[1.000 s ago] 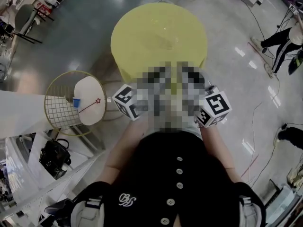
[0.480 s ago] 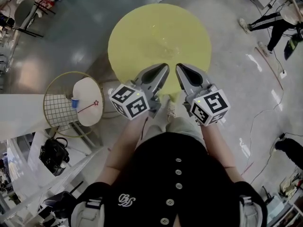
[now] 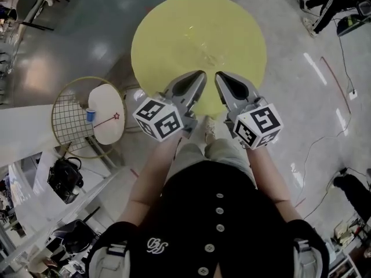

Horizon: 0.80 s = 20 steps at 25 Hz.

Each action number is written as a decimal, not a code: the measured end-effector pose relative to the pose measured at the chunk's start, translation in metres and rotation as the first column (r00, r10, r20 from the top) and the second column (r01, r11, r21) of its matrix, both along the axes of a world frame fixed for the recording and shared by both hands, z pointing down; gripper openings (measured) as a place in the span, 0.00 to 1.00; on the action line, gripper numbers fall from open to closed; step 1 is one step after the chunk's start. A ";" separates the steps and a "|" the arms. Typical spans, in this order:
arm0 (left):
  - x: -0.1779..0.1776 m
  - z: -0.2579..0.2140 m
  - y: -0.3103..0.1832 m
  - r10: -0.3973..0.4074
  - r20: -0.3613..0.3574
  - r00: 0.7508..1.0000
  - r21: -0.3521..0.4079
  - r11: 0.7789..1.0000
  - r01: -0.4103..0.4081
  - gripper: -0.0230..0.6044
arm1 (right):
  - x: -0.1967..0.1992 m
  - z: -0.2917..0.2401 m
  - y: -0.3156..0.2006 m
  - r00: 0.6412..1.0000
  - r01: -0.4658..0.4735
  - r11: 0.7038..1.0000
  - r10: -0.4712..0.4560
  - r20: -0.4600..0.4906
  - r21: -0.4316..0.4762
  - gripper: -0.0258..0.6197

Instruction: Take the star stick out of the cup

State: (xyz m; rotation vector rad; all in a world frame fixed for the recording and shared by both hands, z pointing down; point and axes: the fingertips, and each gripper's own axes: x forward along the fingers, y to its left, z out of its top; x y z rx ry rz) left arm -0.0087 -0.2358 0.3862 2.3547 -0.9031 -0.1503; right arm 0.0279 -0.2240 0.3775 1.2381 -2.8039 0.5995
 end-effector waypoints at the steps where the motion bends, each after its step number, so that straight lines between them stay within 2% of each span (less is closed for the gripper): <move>1: -0.005 0.007 -0.001 -0.007 0.002 1.000 -0.008 1.000 0.007 0.07 | -0.006 0.007 0.000 1.000 0.006 1.000 -0.006 0.003 -0.008 0.05; 10: -0.022 0.033 -0.020 -0.083 0.010 0.997 -0.040 0.996 0.083 0.07 | -0.014 0.030 -0.013 0.999 0.029 0.999 -0.028 0.022 -0.046 0.05; 16: -0.015 0.044 -0.030 -0.084 0.027 0.996 -0.072 0.994 0.085 0.07 | -0.011 0.040 -0.017 0.998 0.037 0.996 -0.033 0.045 -0.084 0.05; 20: -0.015 0.050 -0.043 -0.113 0.049 0.992 -0.076 0.990 0.117 0.07 | -0.009 0.047 -0.021 0.998 0.039 0.994 -0.034 0.053 -0.106 0.05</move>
